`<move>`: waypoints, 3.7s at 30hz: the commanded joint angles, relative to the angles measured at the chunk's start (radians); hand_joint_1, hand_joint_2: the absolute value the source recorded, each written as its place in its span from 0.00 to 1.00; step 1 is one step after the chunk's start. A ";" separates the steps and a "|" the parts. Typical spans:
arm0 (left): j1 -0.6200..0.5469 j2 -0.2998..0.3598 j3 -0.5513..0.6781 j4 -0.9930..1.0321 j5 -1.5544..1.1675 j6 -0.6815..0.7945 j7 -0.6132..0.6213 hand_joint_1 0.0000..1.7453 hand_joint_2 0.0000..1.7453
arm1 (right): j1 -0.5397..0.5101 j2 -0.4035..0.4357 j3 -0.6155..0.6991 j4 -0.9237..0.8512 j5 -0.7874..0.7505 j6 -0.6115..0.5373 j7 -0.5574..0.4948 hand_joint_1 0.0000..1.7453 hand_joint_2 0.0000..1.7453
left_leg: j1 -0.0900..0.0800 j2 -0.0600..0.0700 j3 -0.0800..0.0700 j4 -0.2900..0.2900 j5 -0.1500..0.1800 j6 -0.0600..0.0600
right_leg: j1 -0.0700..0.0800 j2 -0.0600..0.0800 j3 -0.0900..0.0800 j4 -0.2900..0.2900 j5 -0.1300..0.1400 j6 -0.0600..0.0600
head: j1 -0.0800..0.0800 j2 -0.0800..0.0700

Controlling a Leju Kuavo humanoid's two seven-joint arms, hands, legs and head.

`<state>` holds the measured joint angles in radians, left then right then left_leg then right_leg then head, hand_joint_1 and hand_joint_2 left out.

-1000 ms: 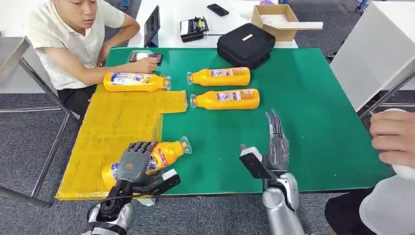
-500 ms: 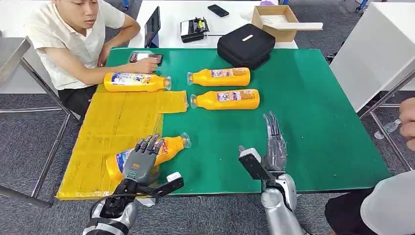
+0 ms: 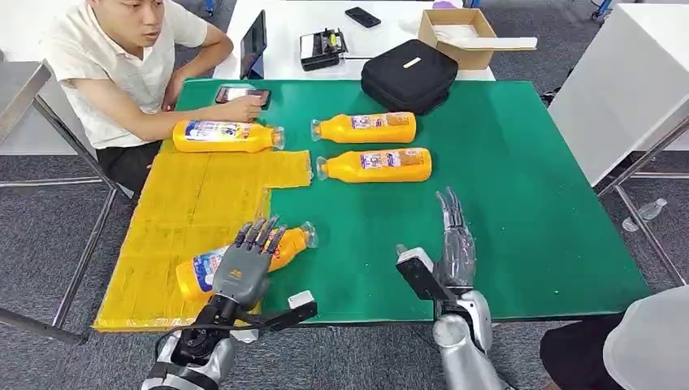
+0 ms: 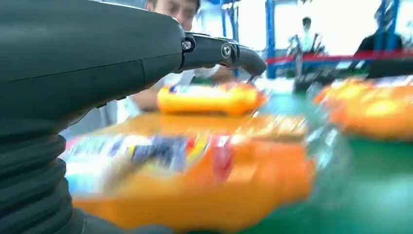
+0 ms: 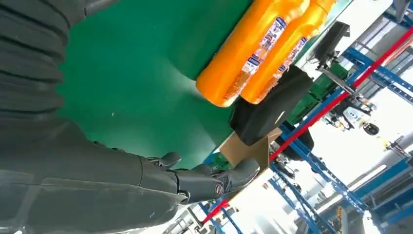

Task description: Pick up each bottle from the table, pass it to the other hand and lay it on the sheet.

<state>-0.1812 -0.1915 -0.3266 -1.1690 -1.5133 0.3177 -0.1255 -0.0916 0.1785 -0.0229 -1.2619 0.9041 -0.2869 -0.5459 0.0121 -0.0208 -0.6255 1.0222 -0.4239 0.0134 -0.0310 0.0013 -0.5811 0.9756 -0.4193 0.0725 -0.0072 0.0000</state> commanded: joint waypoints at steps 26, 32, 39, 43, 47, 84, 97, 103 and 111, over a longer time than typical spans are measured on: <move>0.221 -0.152 -0.044 -0.398 0.897 -0.162 -0.193 0.00 1.00 | 0.018 -0.044 -0.032 -0.155 0.264 -0.021 0.180 0.00 1.00 | 0.001 0.002 0.004 -0.001 -0.002 0.001 | 0.002 0.000 0.004 -0.003 -0.001 -0.004 | 0.000 0.000; 0.243 -0.157 -0.036 -0.427 0.965 -0.172 -0.150 0.00 1.00 | 0.005 -0.105 0.008 -0.109 0.439 -0.047 0.277 0.00 1.00 | 0.001 0.003 0.003 0.000 -0.002 0.001 | 0.002 0.002 0.003 -0.002 0.000 -0.003 | 0.000 0.000; 0.243 -0.157 -0.036 -0.427 0.965 -0.172 -0.150 0.00 1.00 | 0.005 -0.105 0.008 -0.109 0.439 -0.047 0.277 0.00 1.00 | 0.001 0.004 0.005 0.000 -0.003 0.000 | 0.002 0.001 0.005 -0.002 -0.001 -0.004 | 0.000 0.000; 0.241 -0.158 -0.035 -0.424 0.972 -0.172 -0.146 0.00 1.00 | 0.008 -0.115 0.021 -0.105 0.479 -0.050 0.300 0.00 1.00 | 0.000 0.003 0.004 0.000 -0.003 0.001 | 0.001 0.002 0.004 -0.001 -0.001 -0.004 | 0.000 0.000; 0.240 -0.158 -0.033 -0.422 0.993 -0.170 -0.135 0.00 1.00 | 0.005 -0.146 0.054 -0.044 0.580 -0.064 0.372 0.00 1.00 | 0.000 0.002 0.002 0.000 -0.002 0.000 | 0.001 0.001 0.002 -0.001 -0.001 -0.003 | 0.000 0.000; 0.220 -0.157 -0.063 -0.415 0.974 -0.150 -0.149 0.00 1.00 | -0.170 -0.099 0.254 0.150 0.237 0.149 0.257 0.00 1.00 | 0.000 0.004 0.007 0.000 -0.002 0.000 | 0.001 0.001 0.006 0.000 -0.001 -0.004 | -0.001 0.000; 0.216 -0.156 -0.068 -0.414 0.969 -0.144 -0.153 0.00 1.00 | -0.138 -0.132 0.316 0.097 0.133 0.222 0.263 0.00 1.00 | 0.000 0.001 0.003 0.001 -0.001 0.001 | 0.001 -0.001 0.003 -0.001 -0.001 -0.003 | 0.000 0.000; 0.224 -0.154 -0.065 -0.433 0.967 -0.148 -0.150 0.00 1.00 | -0.157 -0.179 0.352 0.152 0.306 0.165 0.372 0.00 1.00 | 0.000 0.001 0.003 0.000 -0.001 0.000 | 0.001 -0.001 0.003 -0.001 -0.001 -0.003 | 0.000 0.000; 0.234 -0.158 -0.048 -0.442 0.980 -0.163 -0.149 0.00 1.00 | -0.124 -0.228 0.333 0.221 0.281 0.231 0.395 0.00 1.00 | 0.001 0.001 0.007 0.000 -0.002 0.001 | 0.002 -0.002 0.008 -0.002 -0.002 -0.004 | 0.000 0.000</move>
<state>0.0343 -0.2892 -0.3727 -1.6209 -0.5428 0.1621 -0.2796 -0.2139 0.0152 0.2846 -1.1532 1.1930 -0.0680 -0.1686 0.0119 -0.0207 -0.6245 1.0222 -0.4240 0.0137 -0.0311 0.0012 -0.5804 0.9753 -0.4194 0.0726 -0.0076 0.0000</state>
